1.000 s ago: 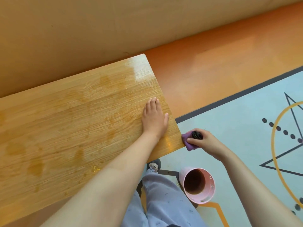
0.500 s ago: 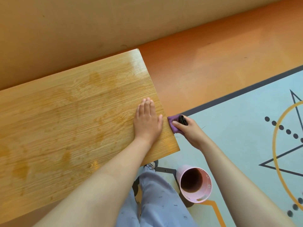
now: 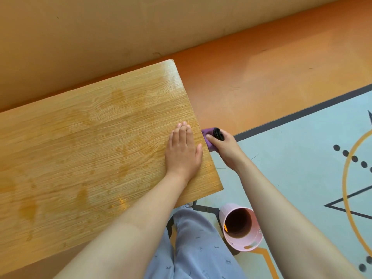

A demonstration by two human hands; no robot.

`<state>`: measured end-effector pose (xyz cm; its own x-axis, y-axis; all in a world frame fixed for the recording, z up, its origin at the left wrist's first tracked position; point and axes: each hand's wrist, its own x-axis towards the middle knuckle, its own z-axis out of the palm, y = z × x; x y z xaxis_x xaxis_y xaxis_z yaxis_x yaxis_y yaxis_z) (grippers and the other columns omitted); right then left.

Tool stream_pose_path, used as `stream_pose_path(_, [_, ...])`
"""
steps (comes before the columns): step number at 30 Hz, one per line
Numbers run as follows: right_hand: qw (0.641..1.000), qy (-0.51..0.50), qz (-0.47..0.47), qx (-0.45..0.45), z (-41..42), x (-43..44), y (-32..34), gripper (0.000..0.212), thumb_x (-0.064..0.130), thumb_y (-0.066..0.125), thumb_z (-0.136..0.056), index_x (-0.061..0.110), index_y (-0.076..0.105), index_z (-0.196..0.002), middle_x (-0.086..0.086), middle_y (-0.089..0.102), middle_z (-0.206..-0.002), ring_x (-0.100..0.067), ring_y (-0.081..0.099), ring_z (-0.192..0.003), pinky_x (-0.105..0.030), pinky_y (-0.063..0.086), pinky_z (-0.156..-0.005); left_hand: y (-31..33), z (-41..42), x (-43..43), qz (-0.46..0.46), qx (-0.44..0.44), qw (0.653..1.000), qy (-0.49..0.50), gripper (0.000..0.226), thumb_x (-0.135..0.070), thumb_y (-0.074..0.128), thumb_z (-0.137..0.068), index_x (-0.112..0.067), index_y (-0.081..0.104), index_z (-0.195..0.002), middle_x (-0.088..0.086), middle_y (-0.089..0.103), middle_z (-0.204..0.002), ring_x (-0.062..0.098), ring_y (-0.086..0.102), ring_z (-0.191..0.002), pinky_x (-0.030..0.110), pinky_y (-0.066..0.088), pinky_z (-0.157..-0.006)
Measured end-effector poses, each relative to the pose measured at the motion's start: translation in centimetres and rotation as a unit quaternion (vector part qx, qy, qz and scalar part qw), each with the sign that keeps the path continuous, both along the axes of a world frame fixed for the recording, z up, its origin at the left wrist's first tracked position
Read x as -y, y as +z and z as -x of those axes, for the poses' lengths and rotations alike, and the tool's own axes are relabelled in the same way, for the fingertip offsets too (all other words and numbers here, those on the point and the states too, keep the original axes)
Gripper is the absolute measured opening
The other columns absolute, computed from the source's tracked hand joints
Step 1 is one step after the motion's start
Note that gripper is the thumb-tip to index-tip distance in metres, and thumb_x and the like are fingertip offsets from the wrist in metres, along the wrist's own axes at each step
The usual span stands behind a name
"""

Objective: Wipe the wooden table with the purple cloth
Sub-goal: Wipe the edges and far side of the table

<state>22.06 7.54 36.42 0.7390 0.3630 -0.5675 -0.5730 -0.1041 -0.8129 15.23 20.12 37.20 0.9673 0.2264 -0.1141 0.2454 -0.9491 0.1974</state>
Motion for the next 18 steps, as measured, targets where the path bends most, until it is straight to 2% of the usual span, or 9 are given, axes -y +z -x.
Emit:
stream_pose_path(2, [1.000,0.011,0.013,0.012,0.5,0.6,0.4,0.015,0.003,0.055,-0.092,0.011,0.066,-0.098,-0.004,0.067,-0.088,-0.014,0.061,-0.078,-0.027,0.052,-0.075,-0.1,0.1,0.0,0.003,-0.005,1.000,-0.004,0.062,-0.040,0.036,-0.087,0.002,0.050,-0.130,0.019,0.051,-0.136,0.034,0.046,-0.129,0.043,0.038,-0.108])
stream_pose_path(8, [0.997,0.051,0.060,0.015,3.7,4.2,0.1,0.015,0.002,0.056,-0.091,0.005,0.065,-0.102,-0.008,0.067,-0.089,-0.018,0.060,-0.083,-0.030,0.051,-0.077,-0.1,0.0,-0.1,-0.001,-0.004,1.000,-0.008,0.061,-0.040,0.038,-0.087,0.001,0.050,-0.131,0.017,0.051,-0.137,0.032,0.046,-0.130,0.043,0.036,-0.109])
stream_pose_path(10, [0.997,0.042,0.055,0.024,2.0,2.4,0.2,0.015,0.003,0.056,-0.091,0.007,0.066,-0.101,-0.009,0.065,-0.086,-0.017,0.058,-0.079,-0.032,0.049,-0.076,-0.1,0.0,-0.2,0.002,0.001,1.000,-0.006,0.062,-0.040,0.037,-0.086,0.001,0.052,-0.129,0.017,0.053,-0.135,0.032,0.047,-0.128,0.042,0.037,-0.108])
stream_pose_path(13, [0.997,0.024,0.038,0.063,-2.7,-2.2,0.0,0.017,0.003,0.054,-0.092,0.015,0.066,-0.095,-0.004,0.066,-0.084,-0.013,0.060,-0.075,-0.027,0.051,-0.072,-0.3,0.0,-0.1,-0.006,0.017,1.000,-0.004,0.061,-0.040,0.039,-0.084,0.000,0.053,-0.128,0.017,0.054,-0.134,0.030,0.046,-0.126,0.039,0.029,-0.108])
stream_pose_path(15, [0.995,0.006,0.040,0.090,-5.6,-5.0,-0.2,0.015,0.004,0.054,-0.092,0.014,0.065,-0.094,-0.005,0.066,-0.086,-0.015,0.060,-0.077,-0.030,0.050,-0.072,-0.6,0.0,-0.2,-0.014,0.015,1.000,-0.004,0.061,-0.040,0.039,-0.085,0.000,0.053,-0.128,0.017,0.054,-0.133,0.030,0.045,-0.127,0.038,0.026,-0.108])
stream_pose_path(18, [0.994,-0.013,0.045,0.103,-7.2,-6.4,-0.4,0.013,0.006,0.056,-0.091,0.016,0.064,-0.091,-0.005,0.065,-0.083,-0.016,0.059,-0.076,-0.033,0.049,-0.070,-0.2,-0.1,-0.2,-0.012,0.000,1.000,-0.010,0.061,-0.041,0.037,-0.085,-0.001,0.055,-0.127,0.016,0.055,-0.133,0.030,0.048,-0.126,0.040,0.034,-0.108])
